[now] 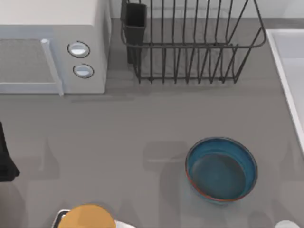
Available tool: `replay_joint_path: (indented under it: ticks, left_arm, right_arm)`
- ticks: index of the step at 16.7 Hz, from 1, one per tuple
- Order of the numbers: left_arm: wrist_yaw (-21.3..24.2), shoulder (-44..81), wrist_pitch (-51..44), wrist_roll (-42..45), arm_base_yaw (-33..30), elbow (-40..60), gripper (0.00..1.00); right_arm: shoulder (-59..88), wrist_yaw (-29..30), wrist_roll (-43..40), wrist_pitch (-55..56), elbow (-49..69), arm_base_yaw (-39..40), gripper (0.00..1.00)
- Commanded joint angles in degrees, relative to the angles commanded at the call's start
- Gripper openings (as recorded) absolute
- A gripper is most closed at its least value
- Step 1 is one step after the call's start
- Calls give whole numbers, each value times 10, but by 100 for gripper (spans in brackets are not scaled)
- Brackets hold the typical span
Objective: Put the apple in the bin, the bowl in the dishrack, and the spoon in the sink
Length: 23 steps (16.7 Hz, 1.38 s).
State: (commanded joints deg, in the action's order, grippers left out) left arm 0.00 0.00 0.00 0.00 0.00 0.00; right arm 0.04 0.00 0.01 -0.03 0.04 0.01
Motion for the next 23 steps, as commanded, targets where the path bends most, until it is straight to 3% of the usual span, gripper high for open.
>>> replay_joint_path:
  ticks: [6,18,23]
  left_arm:
    - [0,0,0,0,0,0,100]
    - [0,0,0,0,0,0,100]
    - [0,0,0,0,0,0,100]
  right_arm:
    - [128,0,43,-106,113,43,100]
    - [746,0,219,-536,584,215,100]
    - [923,0,268,-656,715,262,100]
